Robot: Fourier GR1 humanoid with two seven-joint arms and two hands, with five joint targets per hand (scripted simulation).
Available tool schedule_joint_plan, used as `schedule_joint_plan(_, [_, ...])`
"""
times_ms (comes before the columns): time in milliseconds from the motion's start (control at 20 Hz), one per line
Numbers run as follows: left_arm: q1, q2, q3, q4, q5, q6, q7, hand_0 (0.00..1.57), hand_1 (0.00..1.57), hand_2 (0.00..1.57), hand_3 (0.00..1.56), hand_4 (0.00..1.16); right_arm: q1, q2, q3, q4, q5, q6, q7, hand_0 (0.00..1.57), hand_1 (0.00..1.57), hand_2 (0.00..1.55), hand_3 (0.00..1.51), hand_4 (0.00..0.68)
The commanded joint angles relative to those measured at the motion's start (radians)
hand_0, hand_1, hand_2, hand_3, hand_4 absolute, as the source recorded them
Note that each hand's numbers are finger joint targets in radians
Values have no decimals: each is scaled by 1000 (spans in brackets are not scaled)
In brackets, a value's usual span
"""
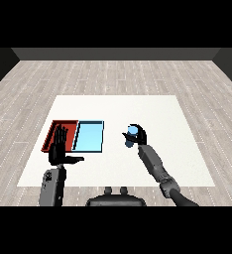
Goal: Pick the blue can and put it in the blue box
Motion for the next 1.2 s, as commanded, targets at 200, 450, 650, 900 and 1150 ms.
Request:
schedule_joint_plan(200, [-18,-33,-49,-70,-37,55,67,0,0,0,0,0,-43,5,17,10,34,-86,38,1500,1500,1474,1431,630])
schedule_joint_plan(450, [-45,-10,-63,15,-64,23,55,0,0,0,0,0,-49,-30,54,-155,96,-134,185,1419,1419,1451,1401,624])
schedule_joint_plan(650, [-35,-20,-116,-24,-64,-5,103,0,0,0,0,0,-57,-32,74,-235,137,-173,202,1458,1458,1455,1401,623])
schedule_joint_plan(900, [-152,-68,-181,143,-130,72,129,0,0,0,0,0,53,-96,137,-486,180,-154,265,1440,1440,1449,1398,615])
schedule_joint_plan(1150, [-58,-69,-230,72,-123,66,140,0,0,0,0,0,72,-129,157,-610,251,-160,360,1419,1419,1447,1404,616])
